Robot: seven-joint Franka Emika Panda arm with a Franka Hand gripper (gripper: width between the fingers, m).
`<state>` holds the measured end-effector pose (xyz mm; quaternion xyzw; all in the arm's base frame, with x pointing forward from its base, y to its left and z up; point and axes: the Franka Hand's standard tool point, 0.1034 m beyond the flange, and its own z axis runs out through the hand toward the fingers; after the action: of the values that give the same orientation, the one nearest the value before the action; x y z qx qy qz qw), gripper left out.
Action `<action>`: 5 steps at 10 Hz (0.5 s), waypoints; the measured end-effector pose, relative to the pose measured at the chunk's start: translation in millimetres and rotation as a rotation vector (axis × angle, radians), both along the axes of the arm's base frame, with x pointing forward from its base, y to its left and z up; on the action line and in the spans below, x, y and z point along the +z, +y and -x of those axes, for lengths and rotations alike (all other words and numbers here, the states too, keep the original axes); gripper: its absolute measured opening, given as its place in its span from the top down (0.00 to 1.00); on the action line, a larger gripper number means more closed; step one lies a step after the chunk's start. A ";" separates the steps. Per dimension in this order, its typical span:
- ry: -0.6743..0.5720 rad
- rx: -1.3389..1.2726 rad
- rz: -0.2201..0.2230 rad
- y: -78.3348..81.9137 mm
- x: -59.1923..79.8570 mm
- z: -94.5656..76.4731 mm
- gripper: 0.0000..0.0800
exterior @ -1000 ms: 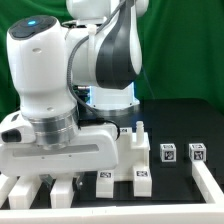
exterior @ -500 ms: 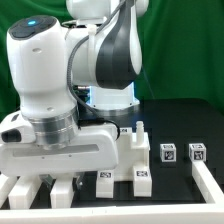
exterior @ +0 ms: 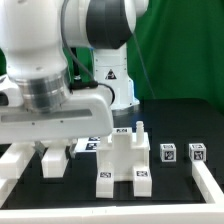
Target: Assemble chair
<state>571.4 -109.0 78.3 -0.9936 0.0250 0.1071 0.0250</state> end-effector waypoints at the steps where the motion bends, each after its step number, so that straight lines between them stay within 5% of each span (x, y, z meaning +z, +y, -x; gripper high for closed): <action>1: -0.008 -0.006 -0.010 4.7 16.9 2.3 0.64; 3: -0.028 -0.056 -0.020 37.8 51.3 17.1 0.64; 5: -0.041 -0.085 -0.014 86.3 62.5 33.0 0.64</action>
Offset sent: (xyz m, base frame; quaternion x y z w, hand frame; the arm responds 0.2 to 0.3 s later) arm -0.0457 0.0762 0.0410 -0.0379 0.0190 0.0612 0.9972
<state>538.4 -22.6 140.8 -0.9934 0.0659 0.0857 0.0371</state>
